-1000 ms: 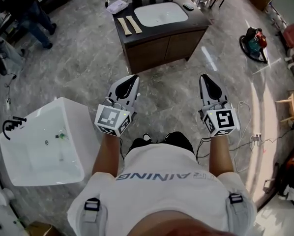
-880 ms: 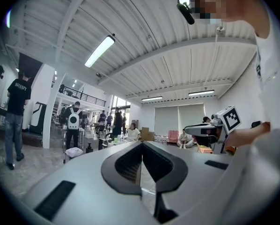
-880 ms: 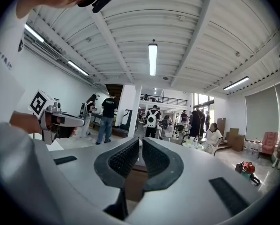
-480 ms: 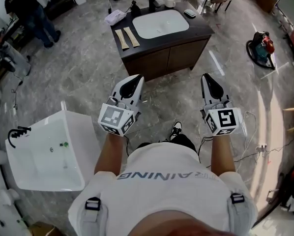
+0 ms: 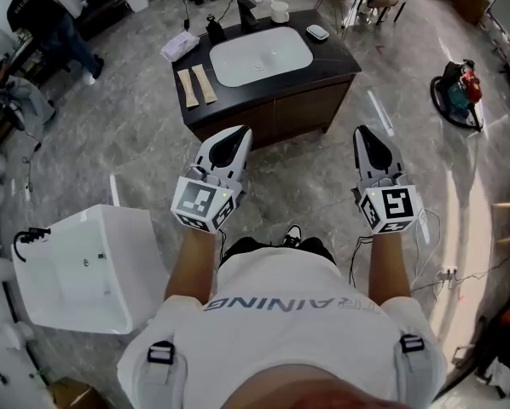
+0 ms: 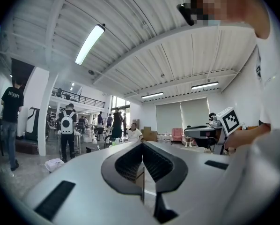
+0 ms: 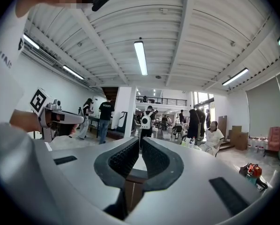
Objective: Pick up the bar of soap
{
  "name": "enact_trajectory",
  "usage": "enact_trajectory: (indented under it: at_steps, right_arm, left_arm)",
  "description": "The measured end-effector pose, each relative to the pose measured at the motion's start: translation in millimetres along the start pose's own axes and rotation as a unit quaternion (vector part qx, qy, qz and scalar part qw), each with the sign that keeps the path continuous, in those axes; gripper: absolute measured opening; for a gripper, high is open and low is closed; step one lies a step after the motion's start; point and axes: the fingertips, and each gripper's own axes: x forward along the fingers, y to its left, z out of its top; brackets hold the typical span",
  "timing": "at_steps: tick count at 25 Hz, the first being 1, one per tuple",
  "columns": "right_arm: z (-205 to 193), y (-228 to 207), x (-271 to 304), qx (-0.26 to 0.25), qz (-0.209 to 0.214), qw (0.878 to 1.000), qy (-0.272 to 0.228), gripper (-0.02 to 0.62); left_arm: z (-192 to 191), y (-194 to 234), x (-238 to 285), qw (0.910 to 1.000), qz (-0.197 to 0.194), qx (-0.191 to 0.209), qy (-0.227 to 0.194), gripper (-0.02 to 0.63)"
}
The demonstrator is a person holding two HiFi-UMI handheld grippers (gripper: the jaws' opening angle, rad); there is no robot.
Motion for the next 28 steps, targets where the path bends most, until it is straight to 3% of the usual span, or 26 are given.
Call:
enact_trajectory:
  at_steps: [7, 17, 23, 28]
  right_arm:
    - [-20, -61, 15, 0.016, -0.013, 1.000, 0.004, 0.031]
    - [-29, -107, 68, 0.019, -0.028, 0.999, 0.012, 0.031]
    - [-21, -126, 129, 0.011, -0.037, 0.999, 0.014, 0.031]
    - [-13, -127, 199, 0.005, -0.037, 0.999, 0.026, 0.031]
  left_arm:
    - [-1, -8, 60, 0.9999, -0.008, 0.010, 0.006, 0.011]
    - [-5, 15, 140, 0.9994, -0.034, 0.007, 0.007, 0.009]
    - [-7, 61, 193, 0.9987, -0.050, 0.001, 0.000, 0.009]
    - [-8, 124, 227, 0.9987, -0.050, -0.008, 0.002, 0.009]
